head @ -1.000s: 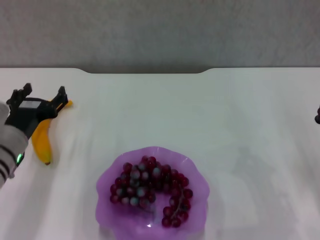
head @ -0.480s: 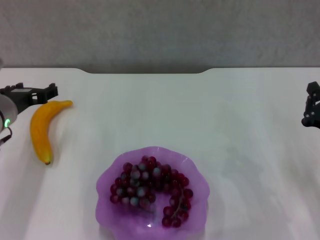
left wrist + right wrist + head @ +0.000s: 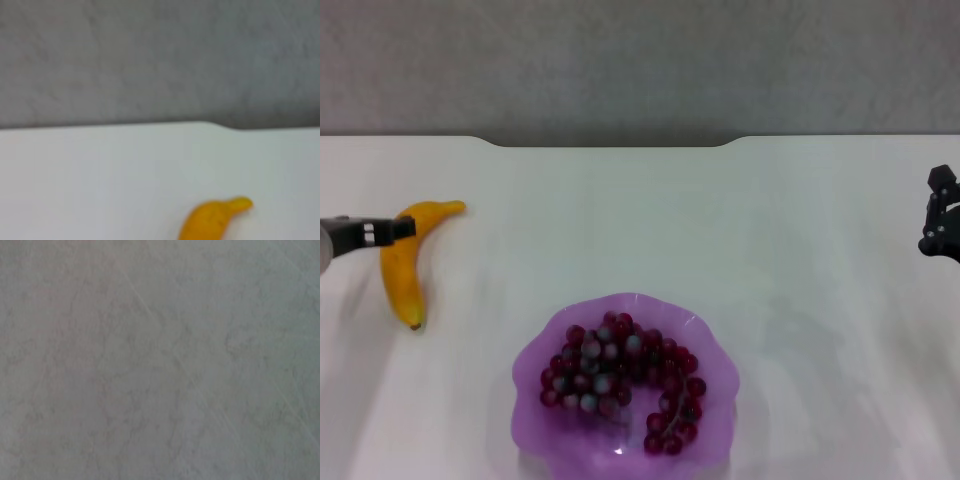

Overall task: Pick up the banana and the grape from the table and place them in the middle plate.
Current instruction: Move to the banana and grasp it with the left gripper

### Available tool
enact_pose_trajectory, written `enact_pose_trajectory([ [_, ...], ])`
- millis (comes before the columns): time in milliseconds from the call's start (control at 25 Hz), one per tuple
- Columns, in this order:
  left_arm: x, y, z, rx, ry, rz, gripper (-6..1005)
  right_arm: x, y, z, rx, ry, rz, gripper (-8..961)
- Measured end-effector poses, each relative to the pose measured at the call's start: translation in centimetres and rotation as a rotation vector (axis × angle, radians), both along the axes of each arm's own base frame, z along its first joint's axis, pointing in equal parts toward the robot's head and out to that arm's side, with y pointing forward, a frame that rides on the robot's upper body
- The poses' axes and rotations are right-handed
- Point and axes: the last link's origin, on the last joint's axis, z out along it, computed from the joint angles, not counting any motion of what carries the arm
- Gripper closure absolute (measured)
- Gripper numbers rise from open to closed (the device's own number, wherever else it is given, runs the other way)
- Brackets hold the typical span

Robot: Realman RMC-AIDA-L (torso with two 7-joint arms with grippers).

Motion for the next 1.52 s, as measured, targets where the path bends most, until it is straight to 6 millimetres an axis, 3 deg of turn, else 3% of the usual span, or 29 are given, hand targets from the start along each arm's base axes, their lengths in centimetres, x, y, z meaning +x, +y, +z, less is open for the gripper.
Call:
enact_pose_trajectory([
  [280, 0.3, -0.6, -1.9, -0.088, 0.007, 0.009, 114, -0.2, -0.1, -0.1, -0.005, -0.002, 0.017, 953],
  [1520, -1.9, -1.4, -3.5, -0.123, -0.001, 0.089, 123, -1.7, -1.4, -0.7, -0.012, 0.031, 0.118, 954],
])
